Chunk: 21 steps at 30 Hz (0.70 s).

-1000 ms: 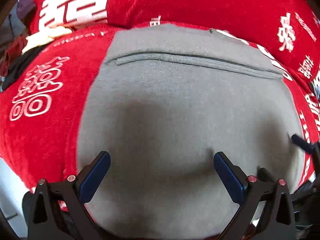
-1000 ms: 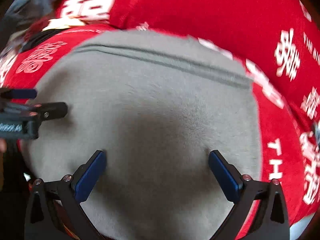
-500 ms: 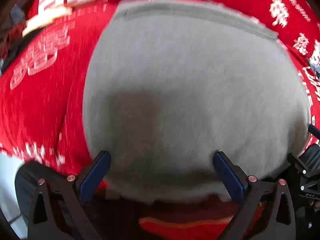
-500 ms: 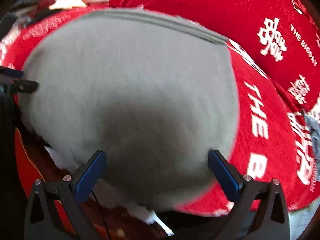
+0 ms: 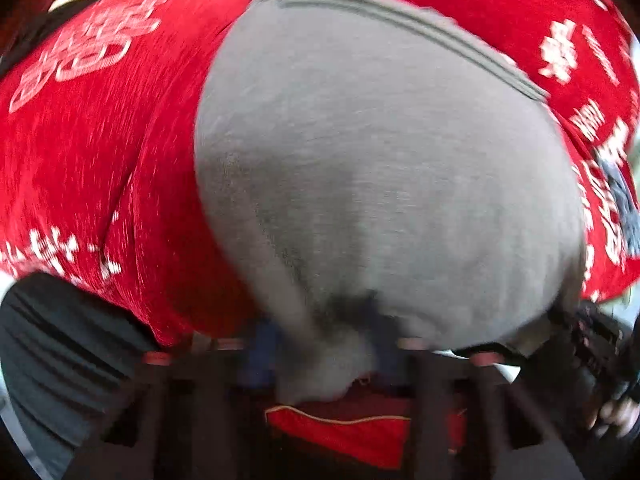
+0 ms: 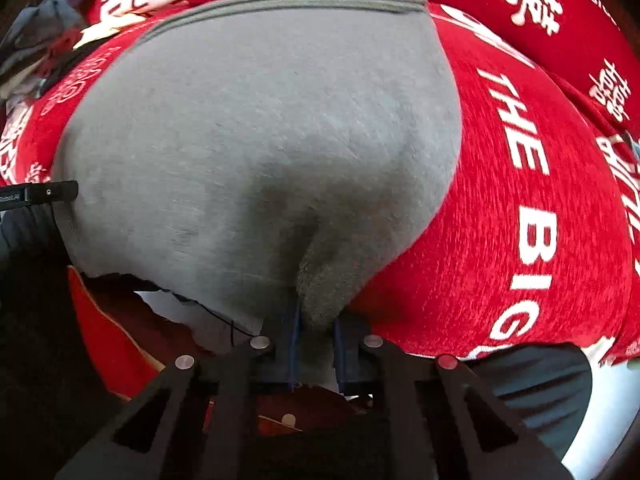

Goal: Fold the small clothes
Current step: 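Close both grippers on the sweatshirt hem edge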

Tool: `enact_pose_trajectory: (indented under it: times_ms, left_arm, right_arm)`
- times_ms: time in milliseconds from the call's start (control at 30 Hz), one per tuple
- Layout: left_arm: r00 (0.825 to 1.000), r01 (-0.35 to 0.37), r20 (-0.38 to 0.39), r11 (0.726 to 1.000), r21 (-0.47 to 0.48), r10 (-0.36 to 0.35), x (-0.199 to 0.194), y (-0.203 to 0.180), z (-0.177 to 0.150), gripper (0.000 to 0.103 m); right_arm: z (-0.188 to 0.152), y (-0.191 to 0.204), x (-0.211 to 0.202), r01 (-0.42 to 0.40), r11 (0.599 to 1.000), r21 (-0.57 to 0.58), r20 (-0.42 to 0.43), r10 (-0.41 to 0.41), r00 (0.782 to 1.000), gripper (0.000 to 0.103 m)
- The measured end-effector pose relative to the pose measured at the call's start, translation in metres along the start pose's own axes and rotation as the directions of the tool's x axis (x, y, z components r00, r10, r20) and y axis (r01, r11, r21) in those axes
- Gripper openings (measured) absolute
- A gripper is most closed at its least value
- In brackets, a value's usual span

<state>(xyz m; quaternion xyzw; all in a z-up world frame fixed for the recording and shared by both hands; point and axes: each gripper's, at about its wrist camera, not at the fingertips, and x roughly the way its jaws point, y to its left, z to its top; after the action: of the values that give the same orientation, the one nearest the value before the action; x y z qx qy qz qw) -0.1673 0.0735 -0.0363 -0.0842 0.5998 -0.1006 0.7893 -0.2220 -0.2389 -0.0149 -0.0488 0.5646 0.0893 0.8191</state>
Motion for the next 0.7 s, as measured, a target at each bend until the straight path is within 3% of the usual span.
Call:
enact_pose_trajectory:
  times_ms: [67, 133, 233, 300, 400, 533, 633, 667, 700]
  left_arm:
    - [0.999, 0.030, 0.022, 0.999, 0.013, -0.030, -0.011, 0.000, 0.006, 0.013]
    - [0.993, 0.089, 0.072, 0.996, 0.009, -0.090, -0.028, 0.001, 0.020, 0.013]
    - [0.979, 0.135, 0.154, 0.991, -0.004, -0.133, -0.048, 0.001, 0.051, 0.013]
    - [0.968, 0.150, 0.204, 0.989, -0.010, -0.145, -0.055, -0.003, 0.072, 0.013]
    - [0.963, 0.141, 0.241, 0.988, -0.056, -0.124, -0.045, 0.001, 0.109, 0.013]
    - [0.981, 0.157, 0.139, 0.973, -0.167, -0.135, -0.011, 0.016, 0.127, 0.014]
    - [0.965, 0.248, 0.146, 0.940, -0.235, -0.218, -0.015, 0.028, 0.114, 0.021]
    - [0.962, 0.261, 0.148, 0.935, -0.241, -0.231, -0.018, 0.030, 0.108, 0.028]
    - [0.959, 0.271, 0.148, 0.930, -0.247, -0.240, -0.022, 0.032, 0.101, 0.055]
  right_arm:
    - [0.009, -0.011, -0.016, -0.118, 0.992, 0.047, 0.054, 0.116, 0.992, 0.014]
    - [0.022, -0.020, -0.038, -0.204, 0.977, 0.060, 0.150, 0.194, 0.970, 0.014]
    - [0.054, -0.034, -0.070, -0.265, 0.962, 0.063, 0.296, 0.235, 0.926, 0.014]
    - [0.079, -0.043, -0.078, -0.258, 0.963, 0.078, 0.368, 0.213, 0.905, 0.014]
    - [0.116, -0.052, -0.061, -0.270, 0.953, 0.136, 0.374, 0.203, 0.905, 0.014]
    - [0.140, -0.061, -0.023, -0.236, 0.953, 0.189, 0.299, 0.172, 0.938, 0.016]
    - [0.132, -0.073, -0.015, -0.295, 0.923, 0.247, 0.284, 0.222, 0.933, 0.024]
    - [0.129, -0.079, -0.014, -0.321, 0.911, 0.257, 0.293, 0.244, 0.925, 0.028]
    - [0.124, -0.081, -0.017, -0.346, 0.902, 0.258, 0.301, 0.265, 0.916, 0.039]
